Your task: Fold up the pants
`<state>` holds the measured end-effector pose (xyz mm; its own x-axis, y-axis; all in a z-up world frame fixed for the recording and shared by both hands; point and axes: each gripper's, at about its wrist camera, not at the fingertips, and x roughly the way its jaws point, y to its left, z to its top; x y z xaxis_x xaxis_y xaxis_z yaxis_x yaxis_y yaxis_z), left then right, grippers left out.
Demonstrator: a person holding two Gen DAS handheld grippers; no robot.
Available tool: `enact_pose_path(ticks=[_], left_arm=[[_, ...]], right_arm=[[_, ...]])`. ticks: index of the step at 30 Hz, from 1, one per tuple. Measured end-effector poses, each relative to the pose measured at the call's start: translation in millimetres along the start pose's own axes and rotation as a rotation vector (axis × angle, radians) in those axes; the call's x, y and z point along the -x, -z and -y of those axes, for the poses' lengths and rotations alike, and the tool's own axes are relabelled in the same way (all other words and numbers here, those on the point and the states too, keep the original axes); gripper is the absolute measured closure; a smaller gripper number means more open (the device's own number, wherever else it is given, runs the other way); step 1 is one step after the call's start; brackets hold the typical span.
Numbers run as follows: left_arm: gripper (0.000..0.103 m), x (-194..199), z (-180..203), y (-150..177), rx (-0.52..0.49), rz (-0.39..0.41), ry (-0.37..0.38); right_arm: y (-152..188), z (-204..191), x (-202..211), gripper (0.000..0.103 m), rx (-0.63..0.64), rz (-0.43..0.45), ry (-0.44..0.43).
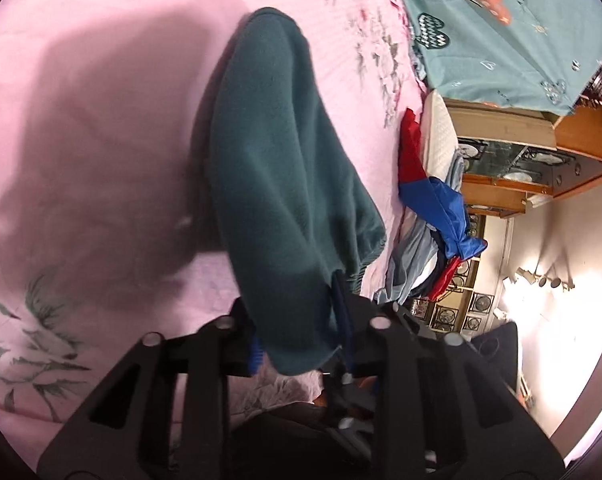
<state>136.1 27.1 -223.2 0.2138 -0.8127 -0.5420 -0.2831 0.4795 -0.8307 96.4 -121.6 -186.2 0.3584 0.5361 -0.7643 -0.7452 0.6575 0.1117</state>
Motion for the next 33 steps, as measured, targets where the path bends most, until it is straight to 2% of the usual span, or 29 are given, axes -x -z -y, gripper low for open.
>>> enact_pose_path(ticks=[1, 2, 4, 9, 11, 15, 18, 26, 30, 33], left_arm=[[0.080, -0.9, 0.7, 0.3, -0.006, -0.001, -0.010], [0.080, -2.1, -0.5, 0.3, -0.005, -0.002, -0.021], [0.081, -2.5, -5.1, 0.0, 0.009, 0.000, -0.014], [0.081, -0.3, -15.8, 3.4, 0.021, 0.017, -0.030], [0.081, 1.0, -17.0, 4.2, 0.017, 0.024, -0.055], [0.081, 1.8, -13.9, 5.2, 0.008, 0.042, -0.118], [0.081, 1.2, -14.9, 6.3, 0.011, 0.053, -0.156], [0.081, 0.6, -15.4, 6.4, 0.042, 0.080, -0.218], [0.081, -1.4, -16.8, 4.3, 0.054, 0.083, -0.234], [0.081, -2.9, -16.0, 4.1, 0.055, 0.084, -0.244]], right_arm=[[1.8, 12.3, 11.7, 0.062, -0.048, 0.030, 0.002], [4.7, 25.7, 24.4, 0.054, -0.103, 0.069, 0.024], [12.0, 55.8, 42.6, 0.053, -0.217, 0.110, 0.071], [43.3, 134.2, 55.3, 0.053, -0.480, 0.073, 0.179], [48.3, 145.9, 51.7, 0.053, -0.506, 0.049, 0.166], [50.6, 157.7, 34.3, 0.053, -0.466, -0.007, 0.116], [54.8, 162.0, 16.5, 0.053, -0.466, -0.046, 0.036], [62.3, 188.2, -1.5, 0.053, -0.548, -0.045, -0.097], [59.8, 188.2, -4.2, 0.053, -0.550, -0.036, -0.103], [57.5, 184.0, -4.3, 0.063, -0.514, -0.047, -0.070]])
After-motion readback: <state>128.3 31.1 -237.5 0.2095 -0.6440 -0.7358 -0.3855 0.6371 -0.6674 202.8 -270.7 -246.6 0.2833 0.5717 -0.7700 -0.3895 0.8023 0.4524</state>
